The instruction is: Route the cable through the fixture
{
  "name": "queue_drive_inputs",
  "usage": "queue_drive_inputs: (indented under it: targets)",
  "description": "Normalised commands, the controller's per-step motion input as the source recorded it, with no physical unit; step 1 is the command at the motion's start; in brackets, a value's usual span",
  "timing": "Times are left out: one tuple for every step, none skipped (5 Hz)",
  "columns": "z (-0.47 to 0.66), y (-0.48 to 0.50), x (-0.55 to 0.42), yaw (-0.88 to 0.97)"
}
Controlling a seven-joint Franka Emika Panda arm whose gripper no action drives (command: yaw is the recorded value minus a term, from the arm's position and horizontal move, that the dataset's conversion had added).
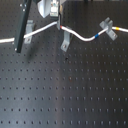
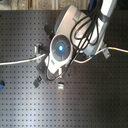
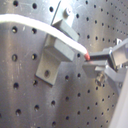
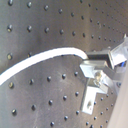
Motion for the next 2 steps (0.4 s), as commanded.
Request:
queue_drive_inputs:
  targets:
    - [0.31, -0.010, -0.007, 0.00]
    - [0.16, -0.001, 0.001, 0.00]
